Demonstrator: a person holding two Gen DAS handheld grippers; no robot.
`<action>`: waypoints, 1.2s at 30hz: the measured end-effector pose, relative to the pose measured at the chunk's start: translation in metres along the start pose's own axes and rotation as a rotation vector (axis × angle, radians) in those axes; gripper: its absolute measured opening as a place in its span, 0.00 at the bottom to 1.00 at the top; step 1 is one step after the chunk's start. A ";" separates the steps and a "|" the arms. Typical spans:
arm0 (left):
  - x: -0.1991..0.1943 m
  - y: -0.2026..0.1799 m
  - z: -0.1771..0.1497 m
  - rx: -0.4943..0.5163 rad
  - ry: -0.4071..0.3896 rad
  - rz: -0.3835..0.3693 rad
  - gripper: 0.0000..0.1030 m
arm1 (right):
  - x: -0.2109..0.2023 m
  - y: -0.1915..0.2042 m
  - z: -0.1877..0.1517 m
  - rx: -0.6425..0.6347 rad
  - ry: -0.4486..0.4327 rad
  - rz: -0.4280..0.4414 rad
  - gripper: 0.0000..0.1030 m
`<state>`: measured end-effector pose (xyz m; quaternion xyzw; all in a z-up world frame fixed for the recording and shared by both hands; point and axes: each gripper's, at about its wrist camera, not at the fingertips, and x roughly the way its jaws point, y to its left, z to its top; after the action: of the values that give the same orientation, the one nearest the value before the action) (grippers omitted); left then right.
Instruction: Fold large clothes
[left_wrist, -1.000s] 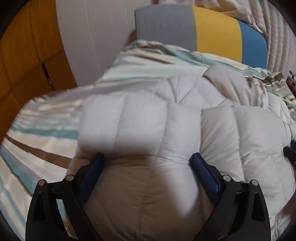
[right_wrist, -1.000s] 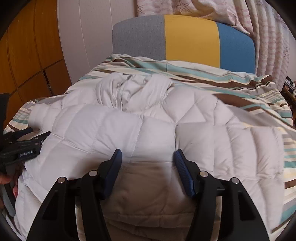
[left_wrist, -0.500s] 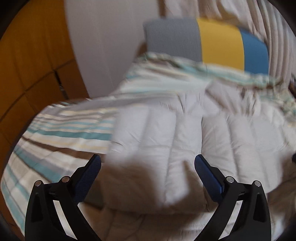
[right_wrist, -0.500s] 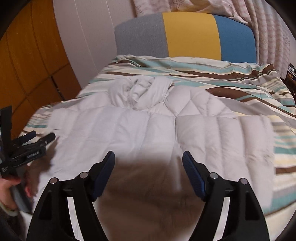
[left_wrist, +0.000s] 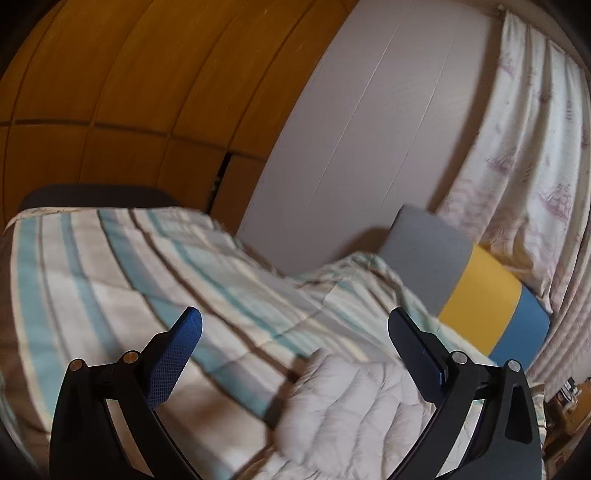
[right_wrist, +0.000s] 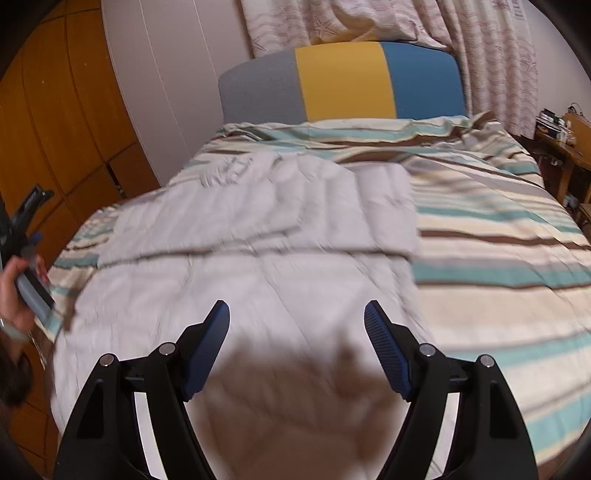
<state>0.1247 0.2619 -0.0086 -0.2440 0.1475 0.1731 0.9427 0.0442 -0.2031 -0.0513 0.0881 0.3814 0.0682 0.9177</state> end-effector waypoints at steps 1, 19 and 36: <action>-0.002 0.002 -0.001 0.025 0.025 -0.007 0.97 | -0.005 -0.003 -0.006 -0.005 0.007 -0.012 0.73; -0.085 0.063 -0.150 0.461 0.549 -0.161 0.95 | -0.063 -0.062 -0.114 0.117 0.141 -0.063 0.73; -0.140 0.104 -0.185 0.382 0.651 -0.265 0.85 | -0.084 -0.059 -0.148 0.164 0.188 0.028 0.59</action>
<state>-0.0778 0.2167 -0.1557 -0.1232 0.4353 -0.0668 0.8893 -0.1169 -0.2605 -0.1088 0.1614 0.4689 0.0576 0.8665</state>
